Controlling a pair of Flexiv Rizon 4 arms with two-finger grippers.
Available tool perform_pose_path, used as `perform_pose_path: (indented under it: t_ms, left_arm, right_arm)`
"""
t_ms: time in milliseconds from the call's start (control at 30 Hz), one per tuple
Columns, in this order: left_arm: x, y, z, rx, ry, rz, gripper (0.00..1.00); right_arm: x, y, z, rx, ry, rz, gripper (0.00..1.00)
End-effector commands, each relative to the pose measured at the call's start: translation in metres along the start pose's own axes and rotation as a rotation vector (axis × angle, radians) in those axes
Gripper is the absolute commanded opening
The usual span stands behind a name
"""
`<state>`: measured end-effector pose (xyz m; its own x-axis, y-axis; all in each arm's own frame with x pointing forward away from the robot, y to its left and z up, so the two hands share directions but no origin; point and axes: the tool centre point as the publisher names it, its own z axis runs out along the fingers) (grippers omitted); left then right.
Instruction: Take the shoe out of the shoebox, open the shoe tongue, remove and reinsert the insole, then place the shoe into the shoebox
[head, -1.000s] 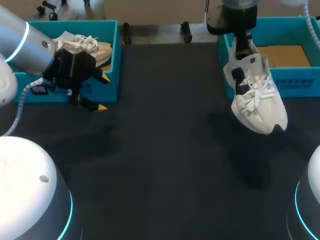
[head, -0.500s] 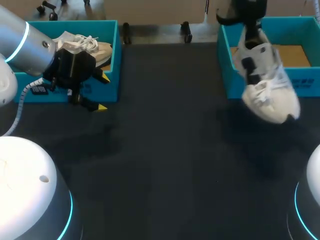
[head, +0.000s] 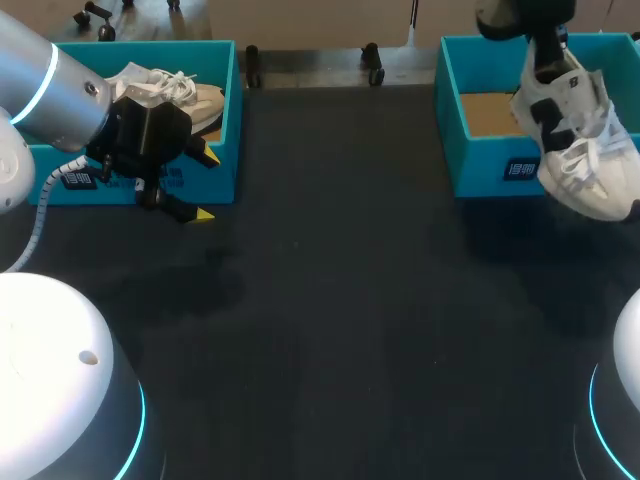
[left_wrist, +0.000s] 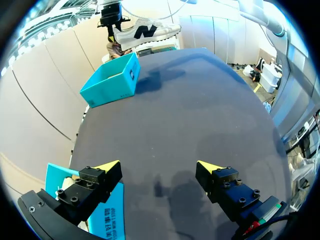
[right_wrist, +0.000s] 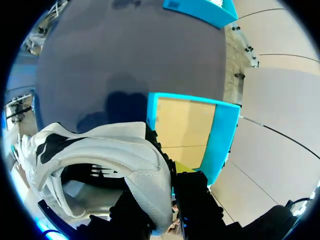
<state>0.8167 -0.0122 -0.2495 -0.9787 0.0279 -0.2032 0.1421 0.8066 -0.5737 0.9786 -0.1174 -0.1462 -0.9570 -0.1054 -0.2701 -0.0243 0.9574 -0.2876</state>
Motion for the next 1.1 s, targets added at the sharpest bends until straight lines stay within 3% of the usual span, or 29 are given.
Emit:
perform_pose_path:
  t_ms: [33, 333, 633, 1100]
  left_arm:
    - [0.001, 0.000, -0.001, -0.003, -0.001, 0.001, 1.00]
    - [0.001, 0.000, -0.001, -0.003, -0.001, 0.001, 1.00]
    - [0.001, 0.000, -0.001, -0.003, -0.001, 0.001, 1.00]
    - [0.001, 0.000, -0.001, -0.003, -0.001, 0.001, 1.00]
  right_arm:
    - [-0.010, -0.015, 0.013, -0.070, -0.012, 0.009, 0.00]
    - [-0.028, -0.049, 0.039, -0.100, 0.005, 0.071, 0.00]
    - [-0.038, -0.089, 0.063, -0.033, 0.059, 0.070, 0.00]
    - [-0.040, -0.096, 0.065, -0.022, 0.069, 0.098, 0.00]
